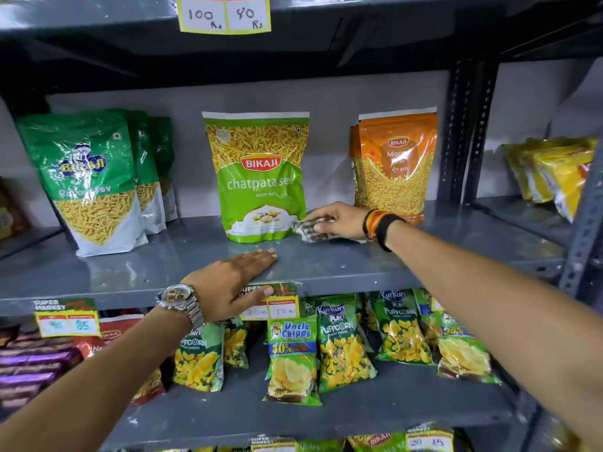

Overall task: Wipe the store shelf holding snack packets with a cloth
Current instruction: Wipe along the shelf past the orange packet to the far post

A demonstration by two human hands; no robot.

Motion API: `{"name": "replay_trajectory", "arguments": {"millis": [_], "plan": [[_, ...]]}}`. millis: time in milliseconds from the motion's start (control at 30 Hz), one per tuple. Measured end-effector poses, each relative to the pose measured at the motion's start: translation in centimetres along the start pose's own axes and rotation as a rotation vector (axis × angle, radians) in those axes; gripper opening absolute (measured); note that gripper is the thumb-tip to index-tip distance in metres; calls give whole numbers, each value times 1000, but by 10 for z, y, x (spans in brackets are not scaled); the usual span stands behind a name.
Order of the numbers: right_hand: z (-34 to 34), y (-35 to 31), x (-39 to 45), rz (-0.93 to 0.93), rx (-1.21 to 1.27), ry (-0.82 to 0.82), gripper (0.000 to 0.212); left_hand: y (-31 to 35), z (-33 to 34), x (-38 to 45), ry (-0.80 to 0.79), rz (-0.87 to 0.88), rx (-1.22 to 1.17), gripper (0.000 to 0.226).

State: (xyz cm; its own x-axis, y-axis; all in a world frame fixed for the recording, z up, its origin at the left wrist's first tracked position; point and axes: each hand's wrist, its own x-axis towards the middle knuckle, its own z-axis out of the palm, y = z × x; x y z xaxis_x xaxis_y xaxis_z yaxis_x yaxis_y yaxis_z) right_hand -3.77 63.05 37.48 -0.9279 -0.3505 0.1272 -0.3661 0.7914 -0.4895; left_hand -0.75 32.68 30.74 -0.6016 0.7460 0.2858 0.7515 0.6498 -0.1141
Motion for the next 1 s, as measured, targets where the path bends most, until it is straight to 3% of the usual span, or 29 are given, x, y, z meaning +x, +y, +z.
{"name": "replay_trajectory", "arguments": {"millis": [100,200,300,400,567,700,833,1000], "plan": [[17,1,15,57,-89,45,35,0,-1,1,-9,-10,-4,72],[26,-11,-9,-68,-128,23,35,1,-3,0,-9,-10,-6,73],[17,-20,-62,-178,-54,-138,34,3,-5,-2,-12,-12,-1,76],[-12,-18,-87,-155,-61,-257,34,4,-6,-1,-16,-24,0,76],[-30,25,-64,53,-50,70,31,9,-8,-2,-24,-48,10,75],[-5,25,-79,33,-75,89,32,8,-8,-2,-38,-53,-1,76],[-19,9,-117,-37,-50,-108,31,28,-6,14,-26,-34,9,78],[-44,46,-86,104,-53,176,31,80,4,69,-6,11,15,78]]}}
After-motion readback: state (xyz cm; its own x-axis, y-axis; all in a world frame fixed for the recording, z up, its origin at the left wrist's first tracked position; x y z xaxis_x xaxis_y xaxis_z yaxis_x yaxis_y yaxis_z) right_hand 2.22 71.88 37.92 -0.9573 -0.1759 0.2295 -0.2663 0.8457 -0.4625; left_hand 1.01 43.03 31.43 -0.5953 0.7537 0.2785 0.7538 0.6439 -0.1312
